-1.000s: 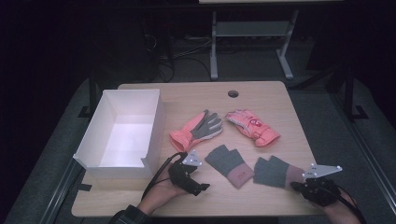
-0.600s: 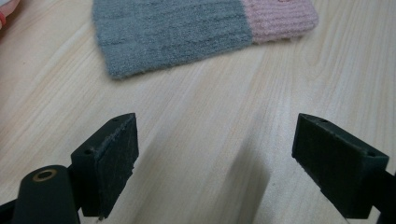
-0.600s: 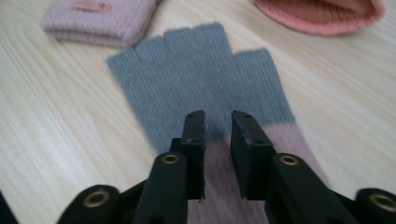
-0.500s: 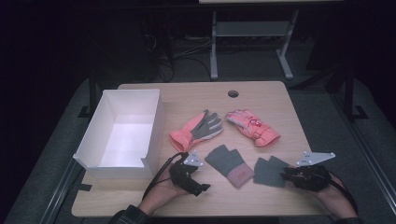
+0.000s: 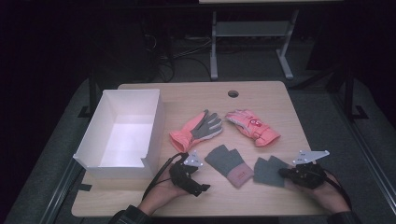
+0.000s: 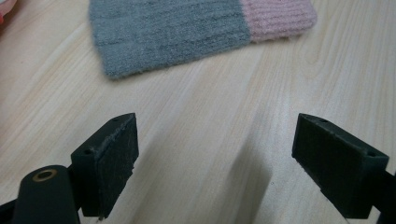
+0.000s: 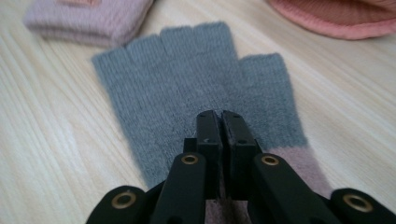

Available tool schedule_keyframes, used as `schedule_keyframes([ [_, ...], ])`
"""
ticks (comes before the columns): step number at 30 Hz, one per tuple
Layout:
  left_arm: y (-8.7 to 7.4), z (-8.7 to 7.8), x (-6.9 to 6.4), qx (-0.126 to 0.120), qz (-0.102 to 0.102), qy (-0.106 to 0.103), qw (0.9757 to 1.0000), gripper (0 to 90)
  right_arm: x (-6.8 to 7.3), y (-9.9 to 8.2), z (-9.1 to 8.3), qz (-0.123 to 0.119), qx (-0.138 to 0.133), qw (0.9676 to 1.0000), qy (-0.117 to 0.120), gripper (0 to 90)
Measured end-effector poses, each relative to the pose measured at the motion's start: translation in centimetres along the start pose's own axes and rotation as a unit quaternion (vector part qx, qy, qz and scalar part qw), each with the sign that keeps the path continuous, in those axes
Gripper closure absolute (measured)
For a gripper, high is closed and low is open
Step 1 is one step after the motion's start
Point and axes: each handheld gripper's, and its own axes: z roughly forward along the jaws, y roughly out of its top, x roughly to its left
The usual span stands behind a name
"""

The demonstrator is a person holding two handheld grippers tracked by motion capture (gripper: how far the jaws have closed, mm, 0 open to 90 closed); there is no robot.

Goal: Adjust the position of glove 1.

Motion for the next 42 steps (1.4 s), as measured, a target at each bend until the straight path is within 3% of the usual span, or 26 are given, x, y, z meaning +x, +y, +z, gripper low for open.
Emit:
schedule_keyframes([
  [11, 0.0, 0.0, 0.1, -0.001, 0.001, 0.002, 1.0000, 14.1, -0.2, 1.0, -2.5, 0.048, -0.062, 0.9968, -0.013, 87.0],
  [29, 0.0, 0.1, 0.0, -0.013, -0.010, 0.002, 0.9999, 14.1, 2.3, 6.1, -2.9, 0.032, -0.123, 0.9918, -0.013, 87.3],
  [35, 0.0, 0.0, 0.1, -0.013, -0.007, 0.004, 0.9999, 14.1, 3.6, 8.6, -1.1, 0.027, -0.121, 0.9923, -0.008, 87.2],
  [42, -0.1, -0.3, 0.2, -0.017, -0.014, 0.007, 0.9997, 14.1, 5.3, 11.0, 1.4, 0.039, -0.120, 0.9920, -0.011, 87.2],
])
